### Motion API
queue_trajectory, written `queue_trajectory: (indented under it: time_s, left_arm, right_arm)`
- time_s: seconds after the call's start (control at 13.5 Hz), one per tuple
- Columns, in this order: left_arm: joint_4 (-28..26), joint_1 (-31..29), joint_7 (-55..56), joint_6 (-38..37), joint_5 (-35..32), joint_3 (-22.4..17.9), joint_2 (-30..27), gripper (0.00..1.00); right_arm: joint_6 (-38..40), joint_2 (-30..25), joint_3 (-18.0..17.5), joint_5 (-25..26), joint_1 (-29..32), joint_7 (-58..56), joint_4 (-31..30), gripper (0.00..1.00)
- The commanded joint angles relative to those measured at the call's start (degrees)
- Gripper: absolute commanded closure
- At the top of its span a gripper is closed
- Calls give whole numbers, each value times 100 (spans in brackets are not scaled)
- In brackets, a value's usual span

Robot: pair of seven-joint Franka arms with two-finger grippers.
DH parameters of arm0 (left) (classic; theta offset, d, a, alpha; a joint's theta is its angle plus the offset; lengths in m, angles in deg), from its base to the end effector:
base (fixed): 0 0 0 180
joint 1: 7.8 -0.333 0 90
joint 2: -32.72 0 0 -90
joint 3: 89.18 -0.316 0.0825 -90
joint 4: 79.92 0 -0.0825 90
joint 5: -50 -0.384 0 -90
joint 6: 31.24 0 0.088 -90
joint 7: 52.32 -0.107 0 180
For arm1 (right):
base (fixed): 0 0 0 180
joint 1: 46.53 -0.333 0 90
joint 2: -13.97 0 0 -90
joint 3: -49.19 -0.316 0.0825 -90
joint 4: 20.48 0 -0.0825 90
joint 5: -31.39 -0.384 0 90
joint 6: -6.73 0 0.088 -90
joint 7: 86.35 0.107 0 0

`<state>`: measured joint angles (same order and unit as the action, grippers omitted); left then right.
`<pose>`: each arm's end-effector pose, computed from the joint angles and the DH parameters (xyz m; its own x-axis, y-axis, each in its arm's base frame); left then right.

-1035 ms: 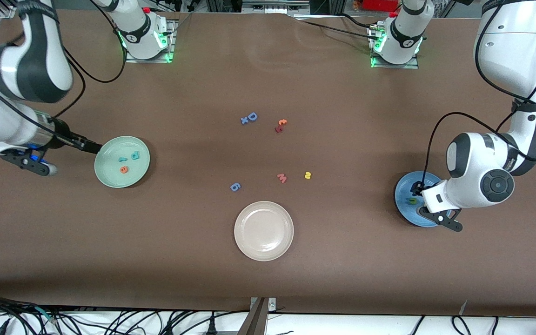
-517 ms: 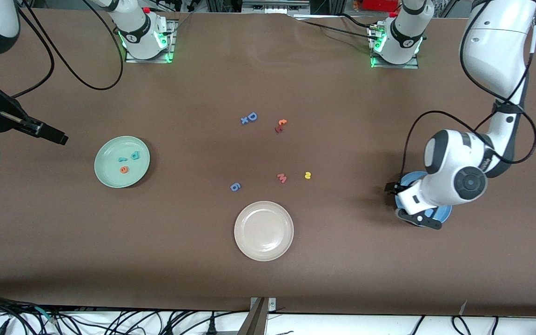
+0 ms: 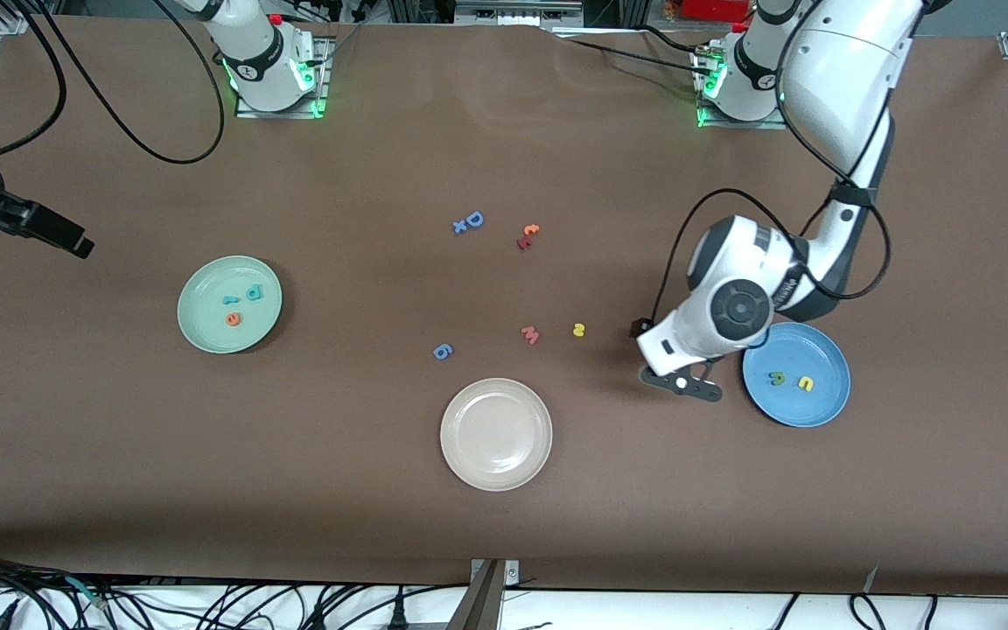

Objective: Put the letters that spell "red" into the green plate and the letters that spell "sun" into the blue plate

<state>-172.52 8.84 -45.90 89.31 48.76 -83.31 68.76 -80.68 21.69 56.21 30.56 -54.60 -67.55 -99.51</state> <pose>0.6283 -0.2505 0.2481 0.9515 -0.2734 -0.1414 -0.2722 -0.9618 0.0276 0.5916 0.0180 0.6337 0.9529 -0.3030 0.0125 -0.3030 -0.9530 -0.0022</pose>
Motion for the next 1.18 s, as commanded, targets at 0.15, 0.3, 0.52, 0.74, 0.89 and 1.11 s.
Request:
queue_trajectory:
  time_s: [0.15,0.3,0.52,0.74,0.89,1.11]
  left_arm:
    - [32,287,86,617,124,-33,148,0]
    - [32,472,499,969,115,-33,254,0]
    - [23,622,571,1234,115,-33,377,0]
    - [-12,850,868,1261,71,-42,448,0]
    - [-118,982,975,1313,36,-42,457,0]
    - [-608,1035,1106,1865,36,-42,387,0]
  right_arm:
    - [-5,10,-87,4,113,-26,2,0]
    - [4,19,-78,21,113,-114,10,0]
    - [13,19,-87,38,113,-105,10,0]
    - [48,-16,-87,74,113,-88,10,0]
    - [22,1,-78,91,113,-87,10,0]
    - [-110,19,-95,65,87,-44,2,0]
